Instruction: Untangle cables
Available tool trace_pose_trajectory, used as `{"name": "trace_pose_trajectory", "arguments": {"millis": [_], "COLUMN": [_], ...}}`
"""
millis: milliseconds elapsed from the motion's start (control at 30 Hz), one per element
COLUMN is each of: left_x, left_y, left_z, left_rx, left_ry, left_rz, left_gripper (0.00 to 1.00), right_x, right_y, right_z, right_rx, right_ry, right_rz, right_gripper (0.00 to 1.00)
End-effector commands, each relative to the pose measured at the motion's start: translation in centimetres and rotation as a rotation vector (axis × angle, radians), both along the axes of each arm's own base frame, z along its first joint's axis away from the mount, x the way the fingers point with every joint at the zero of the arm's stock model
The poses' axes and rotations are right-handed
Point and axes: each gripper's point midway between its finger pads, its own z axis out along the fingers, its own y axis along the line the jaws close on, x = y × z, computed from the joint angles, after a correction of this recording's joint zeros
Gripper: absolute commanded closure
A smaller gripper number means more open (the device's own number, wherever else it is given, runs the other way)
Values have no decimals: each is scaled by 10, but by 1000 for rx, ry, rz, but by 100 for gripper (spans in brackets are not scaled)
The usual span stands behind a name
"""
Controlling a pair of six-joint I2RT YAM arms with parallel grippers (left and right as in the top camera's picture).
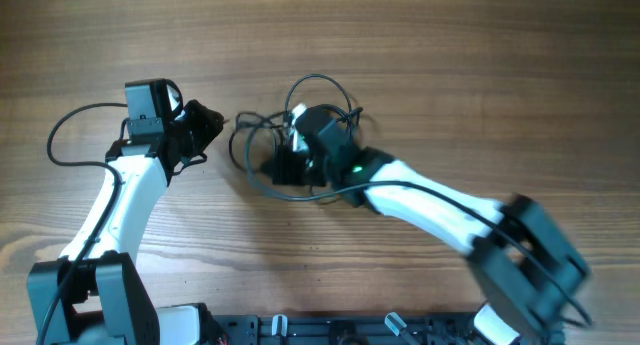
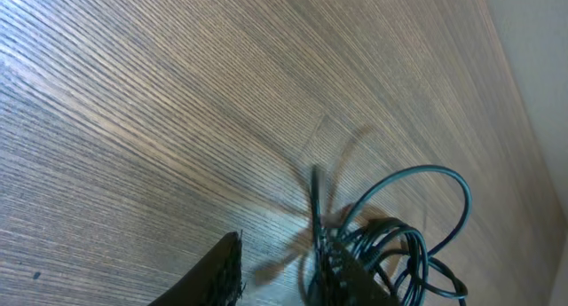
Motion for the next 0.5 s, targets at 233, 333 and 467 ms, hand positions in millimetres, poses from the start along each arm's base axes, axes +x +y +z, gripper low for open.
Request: {"name": "trace_pose_trajectory", "arguments": {"millis": [233,333,467], "left_x": [-1,0,1], "left_y": [-8,-19,-27], "left_z": [-2,-1,0], "left_rx": [16,17,24], "left_ry": [-1,-12,-20], "left_rz": [-27,-55,-74], "left_gripper": [65,63,61], "right_x": [-5,-8,-23], "right_y": [-33,-45,-59], "right_z": [75,105,149], "right_rx": [126,300,498], "right_ry": [-79,-51,-117], "right_rz": [113,248,460], "right_gripper": [96,96,96]}}
